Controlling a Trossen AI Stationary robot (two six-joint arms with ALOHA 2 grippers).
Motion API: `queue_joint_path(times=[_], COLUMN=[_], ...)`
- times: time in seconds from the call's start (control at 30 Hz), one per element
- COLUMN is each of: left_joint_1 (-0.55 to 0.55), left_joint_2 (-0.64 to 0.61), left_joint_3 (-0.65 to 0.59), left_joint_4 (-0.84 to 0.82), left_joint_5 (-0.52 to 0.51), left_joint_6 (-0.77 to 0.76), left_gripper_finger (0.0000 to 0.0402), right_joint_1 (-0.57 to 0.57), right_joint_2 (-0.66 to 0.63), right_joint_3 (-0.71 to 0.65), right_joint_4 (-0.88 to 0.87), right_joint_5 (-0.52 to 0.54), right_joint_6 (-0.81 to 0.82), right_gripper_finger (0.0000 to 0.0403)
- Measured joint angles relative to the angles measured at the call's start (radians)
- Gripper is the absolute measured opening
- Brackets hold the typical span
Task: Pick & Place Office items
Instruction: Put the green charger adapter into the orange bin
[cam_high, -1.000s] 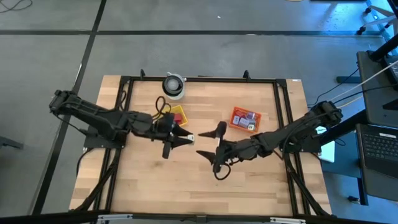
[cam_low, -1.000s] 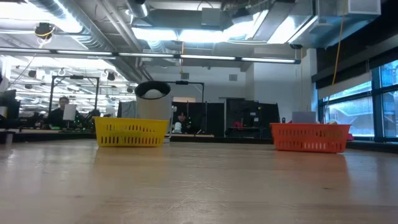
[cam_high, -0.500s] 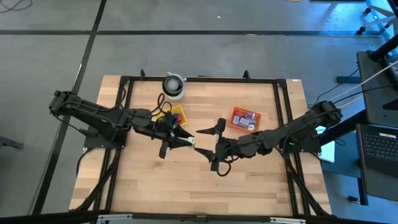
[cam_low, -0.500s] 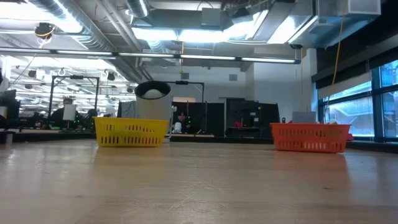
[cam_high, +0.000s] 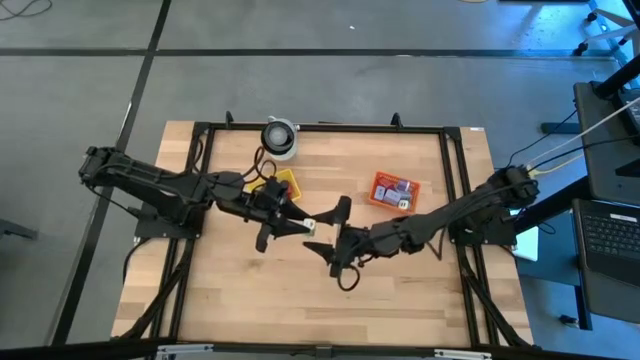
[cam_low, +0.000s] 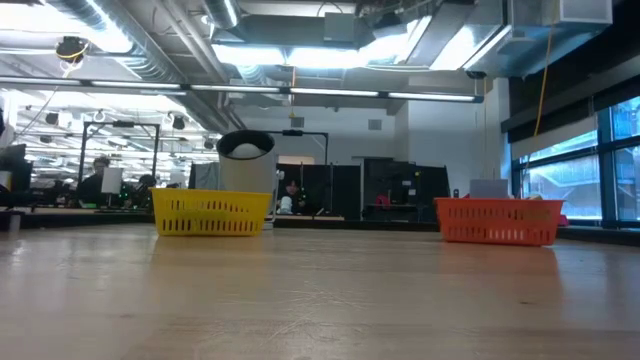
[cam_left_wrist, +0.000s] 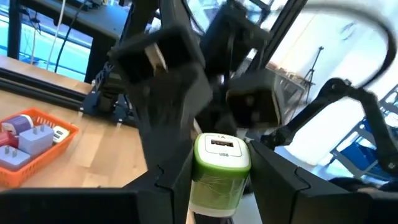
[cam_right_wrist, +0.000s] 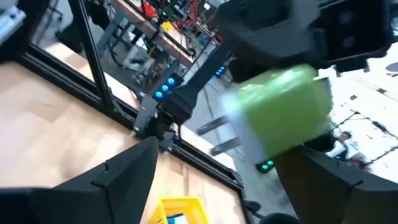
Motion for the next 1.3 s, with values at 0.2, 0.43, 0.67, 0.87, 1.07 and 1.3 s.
queue_joint_path(times=[0.2,0.43,0.67,0.87,1.07,1.3], left_joint_1=[0.004,0.004,0.004,0.004,0.004,0.004], left_joint_2=[0.005,0.003,0.002,0.003,0.003,0.004], left_joint_3=[0.0,0.001,0.003,0.003,0.003,0.002], left_joint_4=[0.003,0.011,0.014,0.012,0.01,0.01], left_joint_5=[0.019,0.042,0.06,0.078,0.085,0.095], left_joint_6=[-0.017,-0.02,-0.021,-0.022,-0.029,-0.047], left_gripper_finger=[0.013,0.013,0.013,0.013,0.013,0.013], right_joint_1=[0.005,0.008,0.02,0.038,0.048,0.048], right_joint_2=[0.012,0.0,0.0,0.0,0.0,0.0], right_joint_3=[0.0,0.037,0.063,0.066,0.066,0.068], right_joint_4=[0.082,0.033,0.004,0.005,0.005,0.004], right_joint_5=[0.089,0.094,0.092,0.096,0.099,0.095], right_joint_6=[-0.037,-0.059,-0.046,-0.06,-0.06,-0.067], right_gripper_finger=[0.0314,0.0314,0.0306,0.0284,0.0277,0.0304])
